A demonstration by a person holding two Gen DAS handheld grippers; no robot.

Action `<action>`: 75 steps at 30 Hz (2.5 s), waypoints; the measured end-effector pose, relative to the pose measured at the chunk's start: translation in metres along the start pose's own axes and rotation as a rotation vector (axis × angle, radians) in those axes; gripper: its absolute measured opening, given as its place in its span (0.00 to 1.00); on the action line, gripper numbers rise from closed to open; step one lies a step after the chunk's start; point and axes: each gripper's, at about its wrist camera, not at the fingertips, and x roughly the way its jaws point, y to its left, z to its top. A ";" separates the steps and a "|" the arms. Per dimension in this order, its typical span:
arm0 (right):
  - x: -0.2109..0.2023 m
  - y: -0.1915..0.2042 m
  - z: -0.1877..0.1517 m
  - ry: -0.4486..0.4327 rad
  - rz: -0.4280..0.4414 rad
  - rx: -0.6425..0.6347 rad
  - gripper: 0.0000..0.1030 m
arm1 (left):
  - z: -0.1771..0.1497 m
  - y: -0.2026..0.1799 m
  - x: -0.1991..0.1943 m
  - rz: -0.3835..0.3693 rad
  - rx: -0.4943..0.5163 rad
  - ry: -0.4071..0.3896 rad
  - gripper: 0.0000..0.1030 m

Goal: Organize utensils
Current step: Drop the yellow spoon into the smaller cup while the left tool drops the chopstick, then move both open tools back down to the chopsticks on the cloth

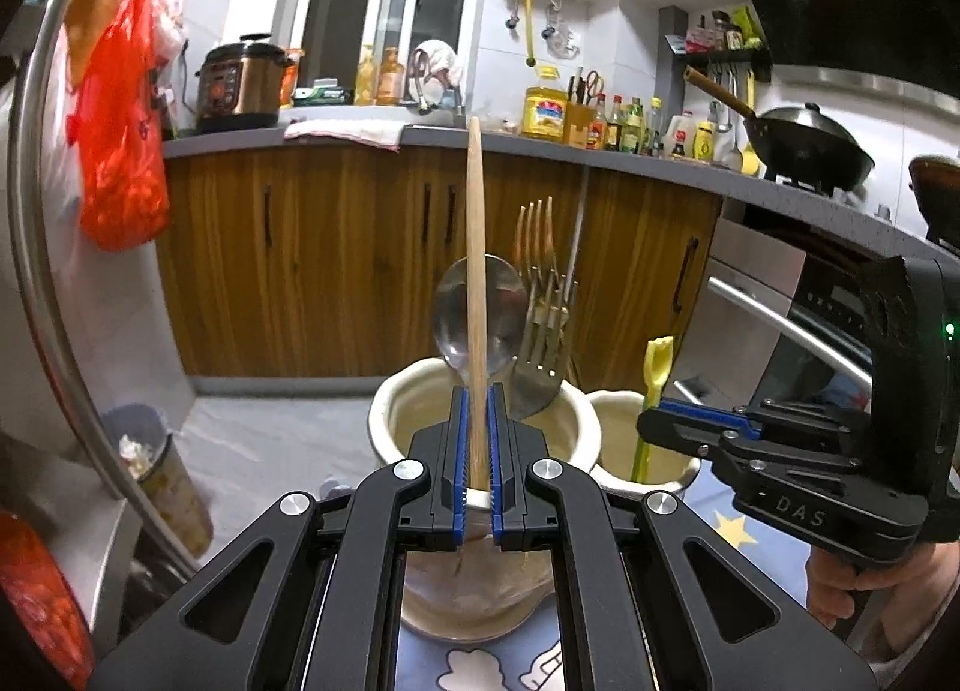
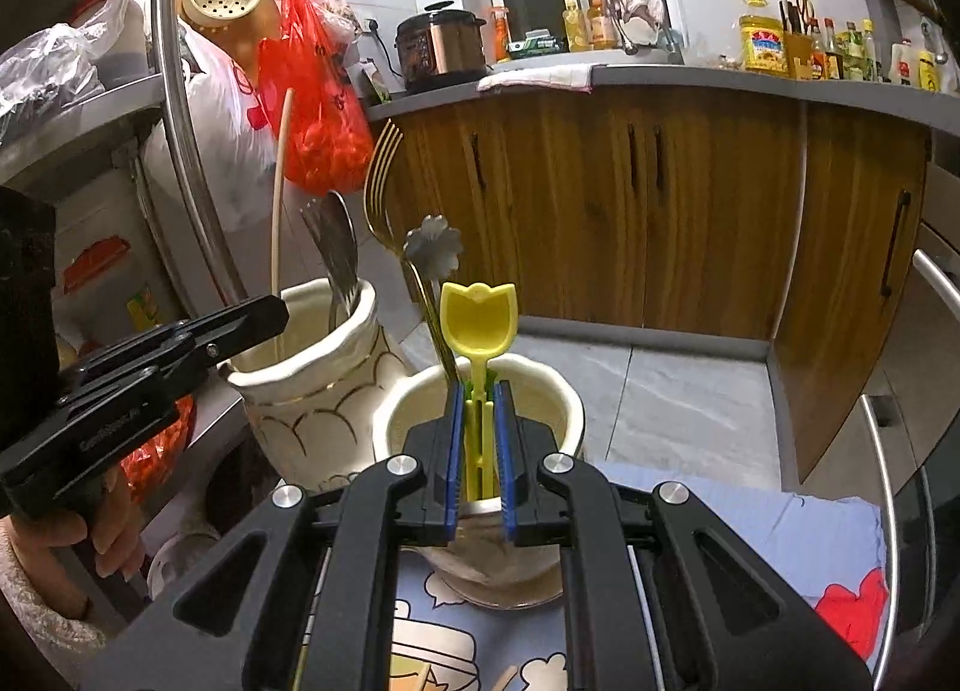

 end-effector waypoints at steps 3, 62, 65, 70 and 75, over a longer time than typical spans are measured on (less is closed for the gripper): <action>0.003 0.001 -0.002 0.008 -0.006 -0.008 0.10 | 0.000 -0.003 0.000 0.015 0.019 0.000 0.06; -0.087 -0.045 -0.077 0.128 -0.189 0.172 0.95 | -0.087 -0.061 -0.035 0.021 0.040 0.318 0.93; -0.081 -0.045 -0.088 0.173 -0.172 0.136 0.95 | -0.096 -0.060 -0.029 0.015 0.028 0.349 0.93; -0.074 -0.037 -0.104 0.257 -0.161 0.060 0.90 | -0.115 -0.059 -0.020 -0.008 0.003 0.414 0.93; -0.070 -0.031 -0.117 0.315 -0.141 0.000 0.69 | -0.123 -0.060 -0.020 -0.006 0.004 0.439 0.93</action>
